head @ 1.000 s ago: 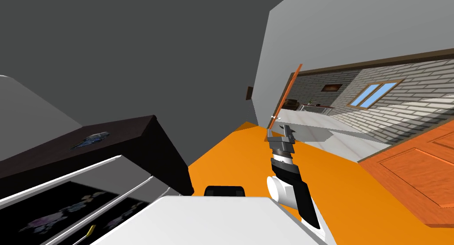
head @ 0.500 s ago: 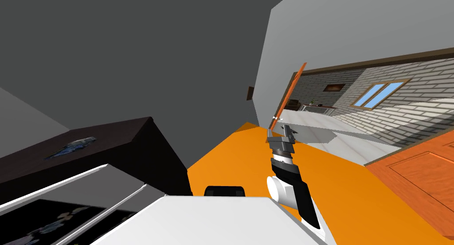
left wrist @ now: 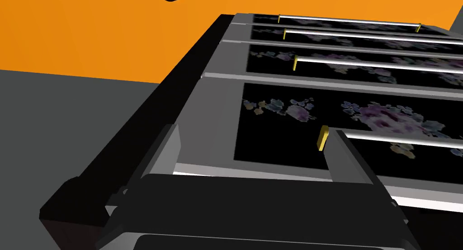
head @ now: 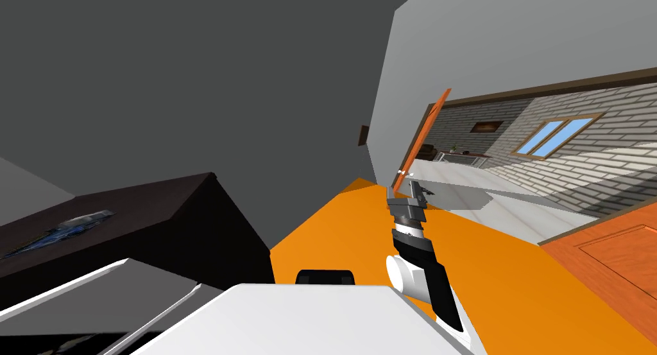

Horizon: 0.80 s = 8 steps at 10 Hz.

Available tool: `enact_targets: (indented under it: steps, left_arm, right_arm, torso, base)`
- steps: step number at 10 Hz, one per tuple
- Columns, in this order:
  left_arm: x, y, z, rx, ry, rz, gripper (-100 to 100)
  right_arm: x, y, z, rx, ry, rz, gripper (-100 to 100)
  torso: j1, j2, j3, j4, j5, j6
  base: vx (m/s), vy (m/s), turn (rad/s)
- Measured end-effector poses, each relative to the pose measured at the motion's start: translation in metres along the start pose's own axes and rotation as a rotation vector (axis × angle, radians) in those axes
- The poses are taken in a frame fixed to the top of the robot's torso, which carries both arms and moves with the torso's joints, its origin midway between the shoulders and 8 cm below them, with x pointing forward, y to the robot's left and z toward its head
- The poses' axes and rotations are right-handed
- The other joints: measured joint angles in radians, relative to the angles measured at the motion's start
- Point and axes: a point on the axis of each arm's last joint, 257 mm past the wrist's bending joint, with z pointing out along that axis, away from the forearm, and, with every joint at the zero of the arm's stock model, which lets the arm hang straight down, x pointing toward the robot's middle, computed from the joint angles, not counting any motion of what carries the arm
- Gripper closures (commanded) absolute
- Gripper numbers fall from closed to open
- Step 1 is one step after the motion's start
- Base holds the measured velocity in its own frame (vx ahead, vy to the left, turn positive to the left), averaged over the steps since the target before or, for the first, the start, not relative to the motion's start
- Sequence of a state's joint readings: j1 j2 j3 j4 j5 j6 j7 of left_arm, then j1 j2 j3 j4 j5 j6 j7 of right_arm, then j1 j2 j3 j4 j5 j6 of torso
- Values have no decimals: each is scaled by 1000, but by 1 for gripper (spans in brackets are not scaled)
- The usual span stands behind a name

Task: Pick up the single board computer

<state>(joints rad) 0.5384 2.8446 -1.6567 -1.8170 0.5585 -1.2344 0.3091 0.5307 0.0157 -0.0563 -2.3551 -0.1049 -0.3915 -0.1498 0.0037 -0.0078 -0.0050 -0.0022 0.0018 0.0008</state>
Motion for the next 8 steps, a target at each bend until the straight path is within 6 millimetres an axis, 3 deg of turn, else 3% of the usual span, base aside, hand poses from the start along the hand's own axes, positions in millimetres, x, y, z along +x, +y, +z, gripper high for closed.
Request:
enact_targets:
  steps: [4,8]
  left_arm:
    - [-12,-11,-31,-55,-80,14,-100]
    - [-14,-33,-39,-48,-120,22,-100]
  right_arm:
    - [0,0,0,0,0,0,0]
    - [0,0,0,0,0,0,0]
  torso:
    - [5,-2,-1,-1,1,0]
    - [12,-6,-4,-2,4,0]
  base:
    - [156,117,-21]
    - [182,198,-21]
